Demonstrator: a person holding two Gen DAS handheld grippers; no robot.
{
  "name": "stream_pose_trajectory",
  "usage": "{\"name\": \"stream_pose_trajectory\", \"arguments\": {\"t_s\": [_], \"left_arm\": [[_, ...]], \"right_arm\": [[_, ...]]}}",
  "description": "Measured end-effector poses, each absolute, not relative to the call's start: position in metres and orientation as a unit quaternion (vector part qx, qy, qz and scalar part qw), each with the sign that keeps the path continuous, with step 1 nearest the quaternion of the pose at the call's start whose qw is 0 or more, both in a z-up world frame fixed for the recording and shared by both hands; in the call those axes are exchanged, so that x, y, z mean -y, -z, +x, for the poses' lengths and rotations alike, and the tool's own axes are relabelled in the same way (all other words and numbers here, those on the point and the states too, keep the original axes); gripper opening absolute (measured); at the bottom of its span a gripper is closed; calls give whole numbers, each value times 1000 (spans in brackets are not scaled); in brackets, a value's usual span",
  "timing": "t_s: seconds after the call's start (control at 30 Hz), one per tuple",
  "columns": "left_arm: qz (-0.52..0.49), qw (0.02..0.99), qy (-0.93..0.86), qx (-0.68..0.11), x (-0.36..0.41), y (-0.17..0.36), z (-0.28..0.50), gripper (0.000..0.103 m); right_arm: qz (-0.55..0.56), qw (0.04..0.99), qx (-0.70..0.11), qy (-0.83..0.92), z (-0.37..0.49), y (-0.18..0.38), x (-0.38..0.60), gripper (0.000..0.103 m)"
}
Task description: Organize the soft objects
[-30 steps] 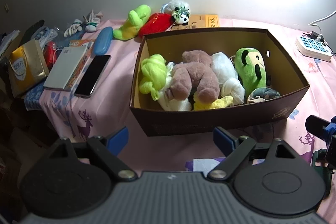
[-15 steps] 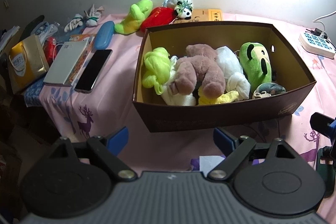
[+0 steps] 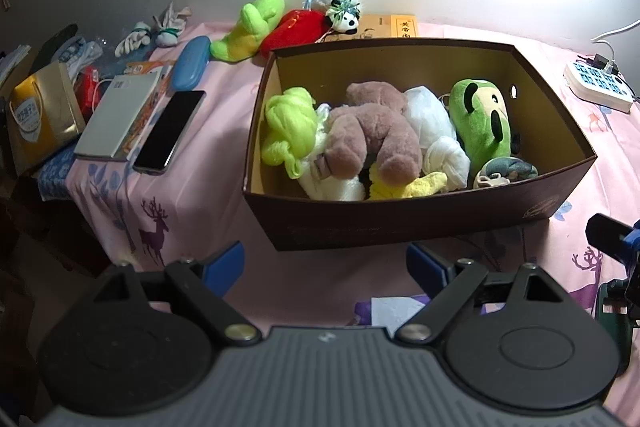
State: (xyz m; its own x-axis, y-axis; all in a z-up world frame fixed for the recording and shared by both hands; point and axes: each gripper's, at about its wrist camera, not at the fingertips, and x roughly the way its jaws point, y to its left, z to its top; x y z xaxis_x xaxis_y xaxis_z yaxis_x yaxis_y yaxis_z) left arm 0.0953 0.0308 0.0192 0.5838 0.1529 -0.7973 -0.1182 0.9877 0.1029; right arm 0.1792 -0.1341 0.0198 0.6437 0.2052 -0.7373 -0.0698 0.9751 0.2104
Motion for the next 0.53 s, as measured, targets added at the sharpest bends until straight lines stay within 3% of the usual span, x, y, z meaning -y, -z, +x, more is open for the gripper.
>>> {"name": "stream_pose_trajectory", "arguments": {"t_s": [0.53], "left_arm": [[17, 900, -69, -430, -29, -25, 89, 87]], "right_arm": [[84, 906, -409, -75, 176, -21, 137, 34]]}}
